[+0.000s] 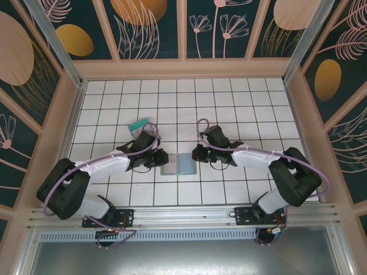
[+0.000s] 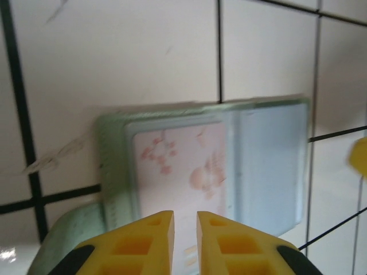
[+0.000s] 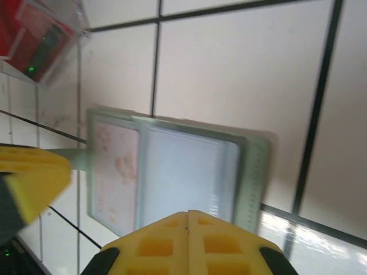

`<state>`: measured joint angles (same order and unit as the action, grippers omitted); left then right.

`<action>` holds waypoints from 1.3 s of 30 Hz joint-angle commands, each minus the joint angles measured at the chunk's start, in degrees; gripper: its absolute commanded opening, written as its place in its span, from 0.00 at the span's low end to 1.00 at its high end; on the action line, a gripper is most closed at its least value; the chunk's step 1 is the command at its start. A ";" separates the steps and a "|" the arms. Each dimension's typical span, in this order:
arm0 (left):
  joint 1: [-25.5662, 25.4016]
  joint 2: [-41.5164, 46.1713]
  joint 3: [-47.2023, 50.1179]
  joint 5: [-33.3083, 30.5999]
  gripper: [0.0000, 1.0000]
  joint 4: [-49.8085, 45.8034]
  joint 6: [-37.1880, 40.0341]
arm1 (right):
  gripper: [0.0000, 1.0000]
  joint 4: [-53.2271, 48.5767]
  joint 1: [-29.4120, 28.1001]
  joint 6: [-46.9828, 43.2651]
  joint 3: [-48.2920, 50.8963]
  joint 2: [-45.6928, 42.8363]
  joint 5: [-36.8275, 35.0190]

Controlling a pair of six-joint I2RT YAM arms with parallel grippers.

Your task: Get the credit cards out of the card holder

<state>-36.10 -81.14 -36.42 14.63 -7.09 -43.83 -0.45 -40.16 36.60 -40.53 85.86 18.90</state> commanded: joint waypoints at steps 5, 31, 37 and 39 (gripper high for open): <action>0.14 -1.69 1.39 1.57 0.17 1.02 1.01 | 0.03 -0.17 -2.79 1.12 -5.25 2.57 2.16; 0.11 -4.17 2.14 0.98 0.16 0.46 0.73 | 0.03 0.62 -6.35 0.09 -9.99 11.57 6.65; 0.11 -5.59 2.30 3.27 0.15 2.20 0.59 | 0.04 0.40 -6.44 -0.04 -10.39 13.13 7.73; 0.10 -5.85 2.32 3.38 0.16 2.34 0.46 | 0.04 0.44 -6.42 -0.04 -10.31 13.59 8.15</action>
<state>-36.05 -85.58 -35.11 16.51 -4.99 -43.59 -0.25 -46.15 36.77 -49.56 98.17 25.65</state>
